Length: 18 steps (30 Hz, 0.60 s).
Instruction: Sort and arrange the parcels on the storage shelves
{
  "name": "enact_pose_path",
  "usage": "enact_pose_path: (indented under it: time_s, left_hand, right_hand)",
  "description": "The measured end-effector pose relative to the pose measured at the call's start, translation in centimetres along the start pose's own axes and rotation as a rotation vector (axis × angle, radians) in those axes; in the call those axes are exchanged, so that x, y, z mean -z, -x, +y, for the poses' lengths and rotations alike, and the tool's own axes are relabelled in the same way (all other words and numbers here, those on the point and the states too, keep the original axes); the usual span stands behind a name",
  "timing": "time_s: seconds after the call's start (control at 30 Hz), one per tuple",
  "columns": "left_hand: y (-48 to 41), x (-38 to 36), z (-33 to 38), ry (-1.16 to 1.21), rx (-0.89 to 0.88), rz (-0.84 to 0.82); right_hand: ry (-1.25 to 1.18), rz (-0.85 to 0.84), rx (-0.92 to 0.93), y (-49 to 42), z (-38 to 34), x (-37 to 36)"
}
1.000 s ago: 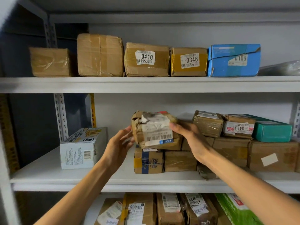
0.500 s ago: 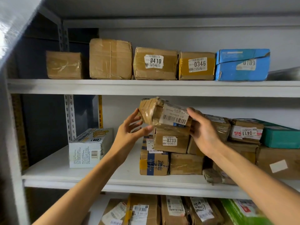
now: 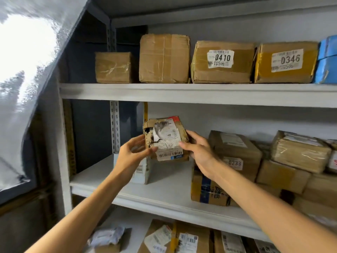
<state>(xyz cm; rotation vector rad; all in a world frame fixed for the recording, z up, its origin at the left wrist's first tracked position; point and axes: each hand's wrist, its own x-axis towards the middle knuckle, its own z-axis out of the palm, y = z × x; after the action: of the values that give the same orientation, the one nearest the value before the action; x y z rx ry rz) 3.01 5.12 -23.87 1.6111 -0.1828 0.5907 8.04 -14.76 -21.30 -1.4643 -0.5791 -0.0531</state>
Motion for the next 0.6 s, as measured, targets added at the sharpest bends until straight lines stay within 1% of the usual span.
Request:
enact_pose_path:
  time_s: [0.1, 0.33, 0.47, 0.6]
  left_hand:
    - [-2.7, 2.4, -1.2, -0.071, 0.016, 0.026]
    - [-8.9, 7.4, -4.2, -0.186, 0.121, 0.073]
    - [-10.5, 8.6, -7.0, -0.290, 0.223, 0.027]
    - [-11.2, 8.8, -7.8, -0.331, 0.217, 0.058]
  right_hand:
    - [0.031, 0.032, -0.039, -3.5, 2.6, -3.2]
    - [-0.034, 0.114, -0.139, -10.6, 6.7, -9.5]
    - [-0.010, 0.158, -0.246, -12.6, 9.4, -10.8]
    - [0.074, 0.196, -0.232, -12.9, 10.0, -10.6]
